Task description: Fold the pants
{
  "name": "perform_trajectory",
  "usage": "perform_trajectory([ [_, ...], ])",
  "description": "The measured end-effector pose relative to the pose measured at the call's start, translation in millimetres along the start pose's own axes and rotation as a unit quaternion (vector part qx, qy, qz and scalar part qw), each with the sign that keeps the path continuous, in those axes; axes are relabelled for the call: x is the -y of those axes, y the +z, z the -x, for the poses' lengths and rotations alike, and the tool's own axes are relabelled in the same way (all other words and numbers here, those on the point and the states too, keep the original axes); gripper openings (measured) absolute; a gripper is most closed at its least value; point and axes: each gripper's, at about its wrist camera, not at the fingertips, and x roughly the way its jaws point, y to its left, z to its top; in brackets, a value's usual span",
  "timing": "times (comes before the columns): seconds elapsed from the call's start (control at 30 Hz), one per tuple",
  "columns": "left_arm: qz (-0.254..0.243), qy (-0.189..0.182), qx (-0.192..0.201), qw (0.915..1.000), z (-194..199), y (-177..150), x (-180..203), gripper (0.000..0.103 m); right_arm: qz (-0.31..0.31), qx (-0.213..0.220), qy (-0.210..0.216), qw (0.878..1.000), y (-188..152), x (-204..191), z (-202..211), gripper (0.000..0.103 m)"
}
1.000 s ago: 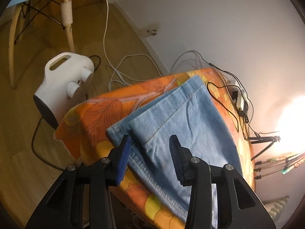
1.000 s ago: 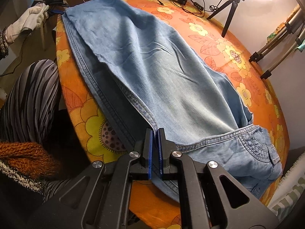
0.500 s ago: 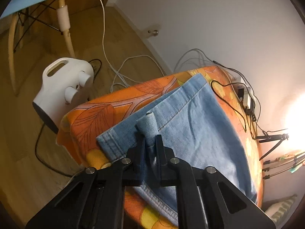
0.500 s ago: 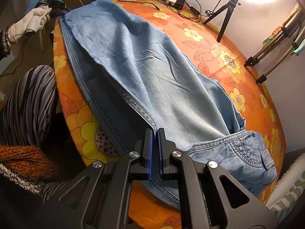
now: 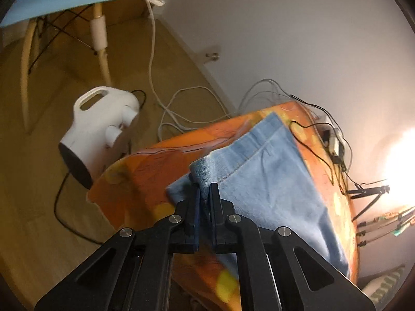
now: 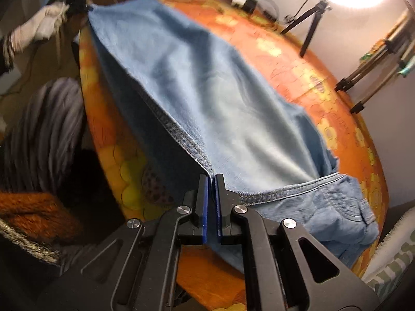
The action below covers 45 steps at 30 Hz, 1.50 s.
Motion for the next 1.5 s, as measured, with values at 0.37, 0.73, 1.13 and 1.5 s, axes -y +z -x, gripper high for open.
perform_trajectory([
  [0.37,-0.067,0.040,-0.006,0.9969,14,7,20,0.013,-0.067,0.022,0.042,0.997,-13,11,3,0.012],
  [0.73,-0.186,-0.023,-0.014,0.9821,48,-21,112,0.020,-0.229,0.102,0.018,0.968,-62,74,57,0.042],
  [1.13,-0.352,-0.139,-0.169,0.9100,9,-124,266,0.025,-0.375,0.096,-0.062,0.920,-98,251,77,0.064],
  [1.5,-0.439,-0.150,-0.257,0.8477,-17,-207,318,0.025,-0.400,0.013,0.012,0.916,-81,347,-1,0.064],
])
